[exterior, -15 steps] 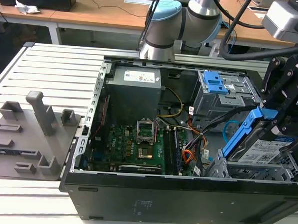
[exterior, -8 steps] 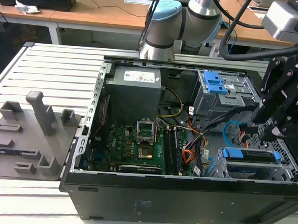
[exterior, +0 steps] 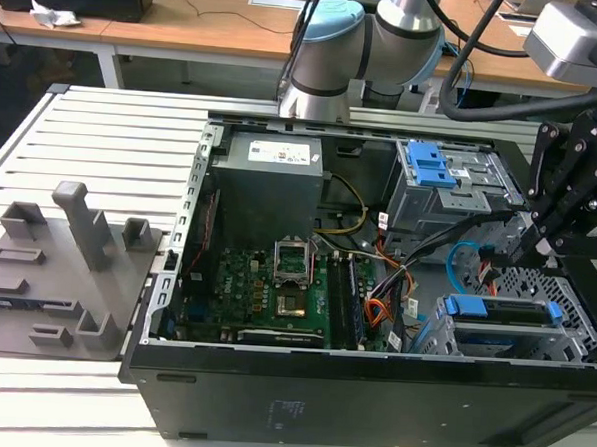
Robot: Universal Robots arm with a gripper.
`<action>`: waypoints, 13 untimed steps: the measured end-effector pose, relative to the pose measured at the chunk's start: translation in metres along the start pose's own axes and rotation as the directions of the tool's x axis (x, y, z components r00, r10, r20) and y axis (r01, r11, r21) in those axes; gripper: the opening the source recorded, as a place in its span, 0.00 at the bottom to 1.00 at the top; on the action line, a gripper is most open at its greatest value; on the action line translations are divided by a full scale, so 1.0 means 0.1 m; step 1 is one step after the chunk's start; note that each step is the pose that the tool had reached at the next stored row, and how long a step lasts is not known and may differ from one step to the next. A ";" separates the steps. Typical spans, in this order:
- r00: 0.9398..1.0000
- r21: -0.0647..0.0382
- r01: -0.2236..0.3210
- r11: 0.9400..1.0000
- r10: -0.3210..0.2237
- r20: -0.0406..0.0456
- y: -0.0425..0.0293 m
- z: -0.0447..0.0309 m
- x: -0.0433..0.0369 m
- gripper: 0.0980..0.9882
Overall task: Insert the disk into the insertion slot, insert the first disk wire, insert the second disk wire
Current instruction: 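Insert the disk into the insertion slot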
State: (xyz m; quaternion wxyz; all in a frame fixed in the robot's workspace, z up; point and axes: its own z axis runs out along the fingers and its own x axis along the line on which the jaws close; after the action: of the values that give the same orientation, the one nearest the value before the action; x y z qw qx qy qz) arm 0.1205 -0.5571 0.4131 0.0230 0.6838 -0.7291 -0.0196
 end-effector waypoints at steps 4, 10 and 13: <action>1.000 -0.001 0.000 1.000 0.000 0.000 -0.030 0.001 -0.002 0.01; 1.000 -0.006 0.005 1.000 -0.005 -0.001 -0.147 0.094 -0.022 0.01; 1.000 -0.006 0.006 1.000 -0.006 -0.001 -0.152 0.178 -0.022 0.01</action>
State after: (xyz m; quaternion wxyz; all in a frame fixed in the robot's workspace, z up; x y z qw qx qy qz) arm 0.1347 -0.5559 0.3944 0.0252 0.6859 -0.7269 -0.0216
